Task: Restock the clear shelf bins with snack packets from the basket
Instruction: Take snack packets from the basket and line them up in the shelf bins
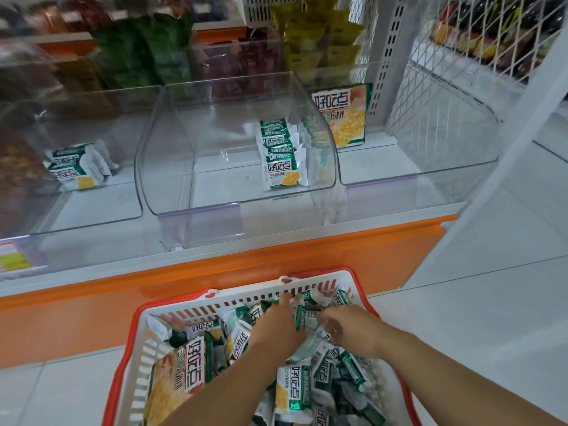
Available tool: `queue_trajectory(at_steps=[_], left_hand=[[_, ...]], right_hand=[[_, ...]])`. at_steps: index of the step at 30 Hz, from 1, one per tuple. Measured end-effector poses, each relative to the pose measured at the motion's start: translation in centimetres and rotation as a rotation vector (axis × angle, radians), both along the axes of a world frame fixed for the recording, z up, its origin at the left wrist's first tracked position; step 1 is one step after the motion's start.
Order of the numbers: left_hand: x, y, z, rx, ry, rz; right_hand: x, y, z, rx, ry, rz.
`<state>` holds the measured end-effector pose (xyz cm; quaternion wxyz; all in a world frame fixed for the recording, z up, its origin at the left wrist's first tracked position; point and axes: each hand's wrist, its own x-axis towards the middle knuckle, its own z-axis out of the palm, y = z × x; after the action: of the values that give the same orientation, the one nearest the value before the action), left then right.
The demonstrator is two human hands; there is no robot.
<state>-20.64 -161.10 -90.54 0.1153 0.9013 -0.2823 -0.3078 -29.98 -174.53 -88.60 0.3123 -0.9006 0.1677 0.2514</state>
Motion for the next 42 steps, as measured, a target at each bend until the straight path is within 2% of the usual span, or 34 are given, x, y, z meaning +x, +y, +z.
queue_trajectory(at_steps=[4,11,14,17,22,26,28,30,32,34,37,42], left_hand=[[0.8,1.3,-0.1,-0.130,0.167,0.031],[0.8,2.7,0.8,-0.213,0.226,0.052],[1.4,2.6,2.7,-0.251,0.323,0.039],[2.0,3.2,5.9,-0.322,0.388,0.046],[2.0,4.5,11.4,-0.566,0.248,-0.008],[1.2,4.2,15.8,-0.675,-0.008,-0.037],[1.2,3.7,18.0,-0.758,-0.061,0.020],[2.0,3.1,19.8,-0.801,-0.145,0.048],[3.3,2.3,21.2,-0.827,-0.252,0.055],[5.2,1.2,22.0,-0.840,-0.358,0.057],[8.5,-1.3,21.9,-0.713,-0.458,0.016],[12.2,-5.6,19.6,-0.399,-0.424,-0.084]], right_hand=[[0.2,0.0,0.5,0.058,-0.068,-0.080],[0.6,1.1,1.7,0.071,-0.099,-0.056],[0.8,1.5,2.8,0.080,-0.155,-0.071],[0.8,1.1,4.7,0.184,-0.210,-0.145],[1.1,0.7,9.6,0.215,-0.400,-0.187],[1.1,1.2,14.1,0.232,-0.647,-0.260],[1.3,1.4,15.4,0.228,-0.796,-0.322],[1.7,0.8,15.9,0.063,-1.003,-0.367],[2.1,-0.4,15.8,-0.211,-1.140,-0.382],[2.4,-1.8,14.7,-0.406,-1.062,-0.389],[2.5,-2.6,12.7,-0.519,-0.747,-0.332],[2.5,-2.8,12.0,-0.563,-0.766,-0.289]])
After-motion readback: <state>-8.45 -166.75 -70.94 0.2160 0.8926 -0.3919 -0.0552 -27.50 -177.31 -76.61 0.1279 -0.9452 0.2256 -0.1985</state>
